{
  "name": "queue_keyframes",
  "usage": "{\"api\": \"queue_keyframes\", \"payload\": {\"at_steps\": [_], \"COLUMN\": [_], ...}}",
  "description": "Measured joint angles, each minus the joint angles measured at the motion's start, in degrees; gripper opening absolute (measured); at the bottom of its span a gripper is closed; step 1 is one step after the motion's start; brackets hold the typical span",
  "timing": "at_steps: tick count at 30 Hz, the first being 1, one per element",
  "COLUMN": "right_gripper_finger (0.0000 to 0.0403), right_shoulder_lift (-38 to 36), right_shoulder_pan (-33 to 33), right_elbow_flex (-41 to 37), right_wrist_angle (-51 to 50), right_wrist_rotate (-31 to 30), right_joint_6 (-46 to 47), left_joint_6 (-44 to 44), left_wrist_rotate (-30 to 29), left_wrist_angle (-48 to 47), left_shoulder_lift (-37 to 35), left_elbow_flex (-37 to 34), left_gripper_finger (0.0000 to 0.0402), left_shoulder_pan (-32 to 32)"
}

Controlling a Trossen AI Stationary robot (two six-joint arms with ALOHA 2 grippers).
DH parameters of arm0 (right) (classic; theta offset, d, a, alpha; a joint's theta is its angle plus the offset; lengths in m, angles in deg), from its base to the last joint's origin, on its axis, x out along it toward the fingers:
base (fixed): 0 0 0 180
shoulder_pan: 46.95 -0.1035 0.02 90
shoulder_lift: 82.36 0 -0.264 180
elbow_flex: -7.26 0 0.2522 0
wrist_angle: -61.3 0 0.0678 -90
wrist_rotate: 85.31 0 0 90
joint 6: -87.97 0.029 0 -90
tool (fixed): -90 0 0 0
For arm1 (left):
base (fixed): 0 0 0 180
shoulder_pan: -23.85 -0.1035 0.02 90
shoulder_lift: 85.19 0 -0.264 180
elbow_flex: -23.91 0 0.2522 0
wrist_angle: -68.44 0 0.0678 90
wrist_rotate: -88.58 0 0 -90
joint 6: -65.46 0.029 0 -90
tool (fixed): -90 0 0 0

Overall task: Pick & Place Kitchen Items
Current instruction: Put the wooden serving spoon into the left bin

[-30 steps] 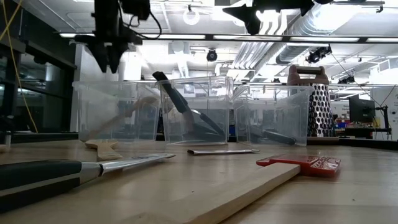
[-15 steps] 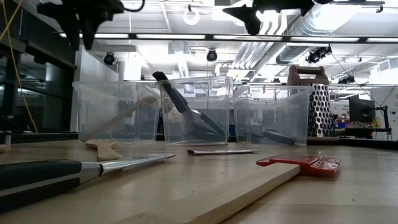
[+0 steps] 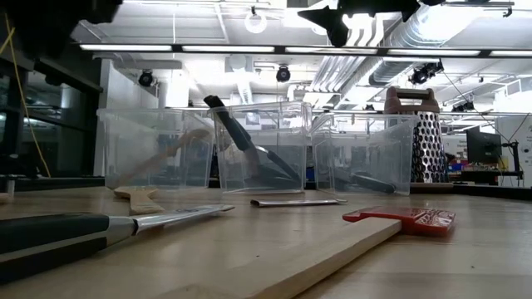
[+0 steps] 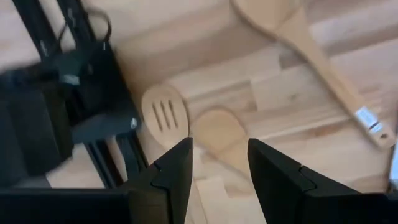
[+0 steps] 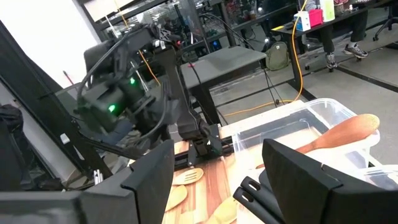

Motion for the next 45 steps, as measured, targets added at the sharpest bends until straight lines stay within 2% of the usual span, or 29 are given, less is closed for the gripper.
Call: {"api": "queue_keyframes", "payload": {"at_steps": [6,15,24,27,39,45], "right_gripper_finger": [0.0235,0.0235,0.0235,0.0235,0.0235,0.0235], "right_shoulder_lift": [0.0,0.0,0.0,0.0,0.0,0.0], "right_shoulder_pan": [0.0,0.0,0.0,0.0,0.0,0.0], "right_elbow_flex": [0.0,0.0,0.0,0.0,0.0,0.0], "right_wrist_angle": [0.0,0.0,-1.2,-1.9,-2.2,-2.2], "right_wrist_rotate": [0.0,0.0,0.0,0.0,0.0,0.0], "right_joint_6": [0.0,0.0,-0.2,-0.2,-0.2,-0.2], "left_joint_6": [-10.8,-21.1,-25.6,-25.7,-23.9,-24.6], "left_wrist_rotate": [2.3,7.6,16.5,19.9,19.9,19.7], "left_wrist_angle": [3.7,10.9,21.5,22.1,24.3,25.8], "left_shoulder_lift": [0.0,0.0,1.3,2.8,12.1,13.4], "left_elbow_flex": [-4.0,-11.6,-18.4,-19.8,-20.1,-20.1], "left_gripper_finger": [0.0149,0.0158,0.026,0.0276,0.0253,0.0246], "left_shoulder_pan": [7.1,15.0,17.2,17.1,17.1,17.2]}}
